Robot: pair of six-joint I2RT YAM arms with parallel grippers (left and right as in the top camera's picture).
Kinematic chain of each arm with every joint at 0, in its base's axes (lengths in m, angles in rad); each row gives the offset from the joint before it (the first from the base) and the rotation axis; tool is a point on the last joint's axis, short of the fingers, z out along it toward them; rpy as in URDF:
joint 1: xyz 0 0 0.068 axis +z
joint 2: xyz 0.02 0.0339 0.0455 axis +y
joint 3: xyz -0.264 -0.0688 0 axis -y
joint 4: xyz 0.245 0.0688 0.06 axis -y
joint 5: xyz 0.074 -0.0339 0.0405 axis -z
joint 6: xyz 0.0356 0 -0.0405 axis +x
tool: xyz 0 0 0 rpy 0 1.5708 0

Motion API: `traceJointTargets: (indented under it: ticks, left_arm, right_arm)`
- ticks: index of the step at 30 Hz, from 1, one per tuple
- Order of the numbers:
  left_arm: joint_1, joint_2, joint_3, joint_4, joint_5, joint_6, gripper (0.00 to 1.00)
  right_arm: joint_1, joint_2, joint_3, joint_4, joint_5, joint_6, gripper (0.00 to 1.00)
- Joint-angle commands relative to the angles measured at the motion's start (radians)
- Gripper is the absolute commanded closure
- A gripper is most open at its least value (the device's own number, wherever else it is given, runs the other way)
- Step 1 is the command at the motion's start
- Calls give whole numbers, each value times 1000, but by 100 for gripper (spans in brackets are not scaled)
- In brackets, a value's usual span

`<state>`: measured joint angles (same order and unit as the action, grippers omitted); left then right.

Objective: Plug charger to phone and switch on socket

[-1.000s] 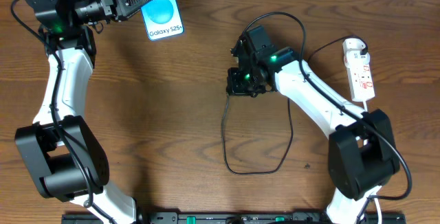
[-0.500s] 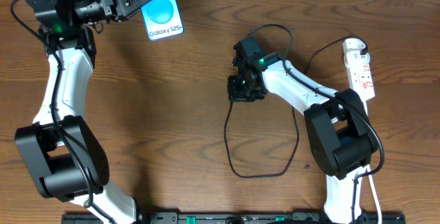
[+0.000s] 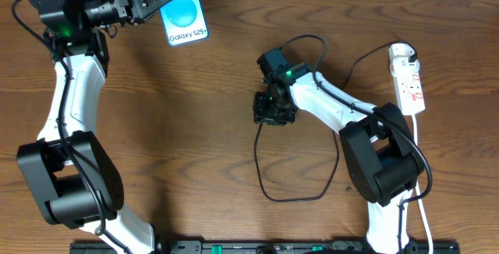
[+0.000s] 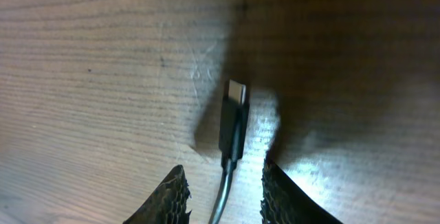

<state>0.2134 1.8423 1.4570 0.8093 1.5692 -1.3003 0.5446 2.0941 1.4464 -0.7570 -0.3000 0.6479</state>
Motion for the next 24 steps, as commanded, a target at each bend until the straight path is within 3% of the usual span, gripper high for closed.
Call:
traceJointTargets:
  ticks: [1,14,15,18,24]
  left_arm:
    - [0,-17,3,7,2,24,93]
    - [0,-17,3,7,2,24,93]
    - [0,-17,3,6,2,24,93]
    - [0,-17,3,3,2,24,93]
    - [0,-17,3,3,2,24,93]
  right_arm:
    - [8,22,4,6,-5,100,69]
    - [66,82,3,19,70,183,69]
    - [67,90,3,19,70,188,71]
    - [66,125,3,35,55,188,99]
    - [11,175,3,225,-195,-2,99]
